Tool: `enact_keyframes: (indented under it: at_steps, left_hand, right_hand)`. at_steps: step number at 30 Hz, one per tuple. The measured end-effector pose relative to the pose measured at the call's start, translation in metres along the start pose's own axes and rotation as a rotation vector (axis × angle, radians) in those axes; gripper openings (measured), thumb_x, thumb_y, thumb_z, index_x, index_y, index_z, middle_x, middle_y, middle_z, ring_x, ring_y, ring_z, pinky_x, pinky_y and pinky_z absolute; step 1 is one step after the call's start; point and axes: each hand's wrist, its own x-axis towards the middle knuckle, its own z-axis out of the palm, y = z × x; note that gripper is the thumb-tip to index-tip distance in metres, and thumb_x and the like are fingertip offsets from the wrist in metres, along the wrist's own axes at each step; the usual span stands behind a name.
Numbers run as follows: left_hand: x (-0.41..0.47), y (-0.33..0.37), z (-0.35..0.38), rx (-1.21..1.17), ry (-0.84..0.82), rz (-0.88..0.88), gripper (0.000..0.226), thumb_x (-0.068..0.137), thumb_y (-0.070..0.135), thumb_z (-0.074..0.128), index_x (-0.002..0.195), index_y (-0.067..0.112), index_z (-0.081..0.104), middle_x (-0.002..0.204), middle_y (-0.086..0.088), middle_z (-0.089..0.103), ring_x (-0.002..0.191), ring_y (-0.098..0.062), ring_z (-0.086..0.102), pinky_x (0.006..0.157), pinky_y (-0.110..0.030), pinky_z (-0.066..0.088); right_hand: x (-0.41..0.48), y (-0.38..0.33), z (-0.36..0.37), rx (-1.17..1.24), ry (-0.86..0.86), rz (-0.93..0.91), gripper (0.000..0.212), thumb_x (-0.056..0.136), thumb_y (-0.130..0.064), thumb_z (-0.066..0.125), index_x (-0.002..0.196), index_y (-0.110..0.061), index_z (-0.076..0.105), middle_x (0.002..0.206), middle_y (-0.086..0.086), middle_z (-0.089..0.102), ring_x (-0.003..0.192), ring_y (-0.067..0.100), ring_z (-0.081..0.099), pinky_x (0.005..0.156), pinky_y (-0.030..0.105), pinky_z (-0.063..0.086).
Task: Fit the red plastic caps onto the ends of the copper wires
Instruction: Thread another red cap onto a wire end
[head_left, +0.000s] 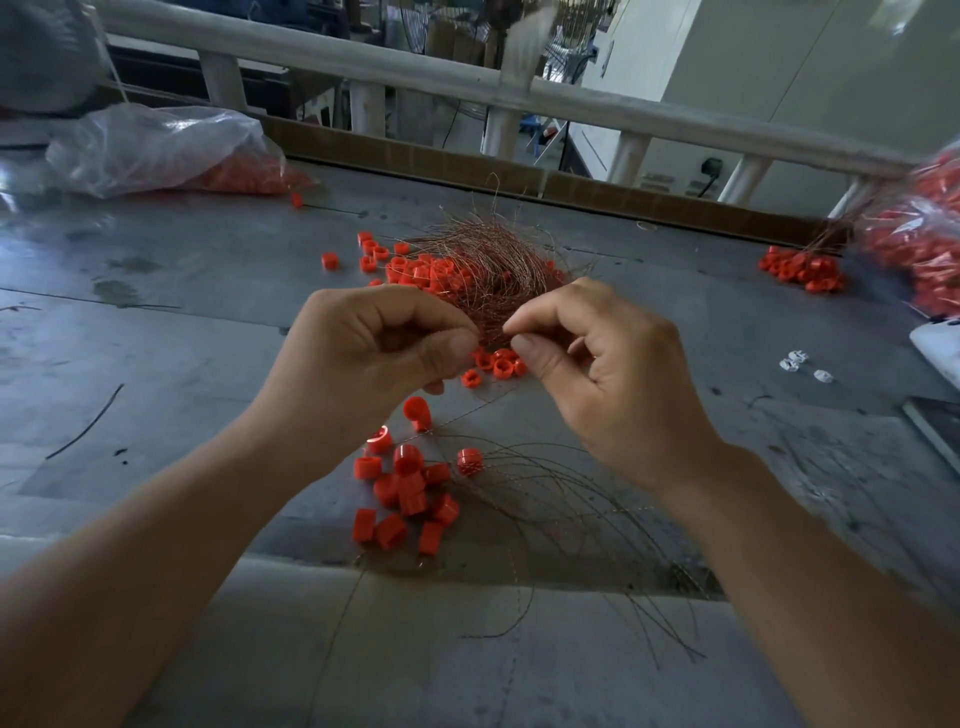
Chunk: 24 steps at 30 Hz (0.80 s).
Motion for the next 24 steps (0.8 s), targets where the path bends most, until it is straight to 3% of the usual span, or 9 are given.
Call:
enact_keyframes:
  at_steps: [3,10,19,24]
  left_hand:
    - [0.0000,-0.0015,-0.0010,0.057,-0.012,0.042,0.027,0.058,0.027,0.066,0.085,0.032,0.065,0.080,0.008,0.068,0.072,-0.005,0.064,0.071,-0.016,0.053]
    - [0.0007,-0.0074,-0.0017,-0.008,-0.023,0.005,0.041,0.055,0.019,0.067,0.093,0.031,0.059,0.078,0.017,0.067,0.074,-0.003,0.065,0.070,-0.016,0.054]
    - [-0.0002,-0.0035,-0.0008,0.054,-0.051,0.042,0.023,0.056,0.023,0.067,0.078,0.031,0.062,0.076,0.017,0.068,0.068,0.000,0.064,0.065,-0.013,0.052]
    - [-0.0012,-0.0025,-0.0007,-0.044,-0.056,0.005,0.024,0.061,0.018,0.064,0.083,0.027,0.065,0.074,0.013,0.070,0.066,-0.002,0.065,0.065,-0.012,0.051]
  right_hand:
    - [0.0017,0.0002,-0.0031,0.022,0.079,0.031,0.006,0.083,-0.007,0.059,0.084,-0.008,0.065,0.076,-0.007,0.053,0.065,0.002,0.048,0.061,0.008,0.038]
    - [0.0012,-0.0020,-0.0012,0.027,0.073,0.028,0.005,0.083,-0.010,0.060,0.083,-0.008,0.065,0.076,-0.018,0.047,0.065,-0.005,0.045,0.062,0.005,0.035]
    - [-0.0006,-0.0013,-0.0016,0.033,0.052,0.044,0.005,0.082,-0.010,0.059,0.080,-0.007,0.063,0.076,-0.017,0.049,0.069,-0.007,0.047,0.063,0.004,0.036]
    - [-0.0017,-0.0019,-0.0015,0.036,0.043,0.051,0.005,0.082,-0.009,0.059,0.081,-0.007,0.063,0.076,-0.016,0.050,0.069,-0.006,0.047,0.063,0.004,0.036]
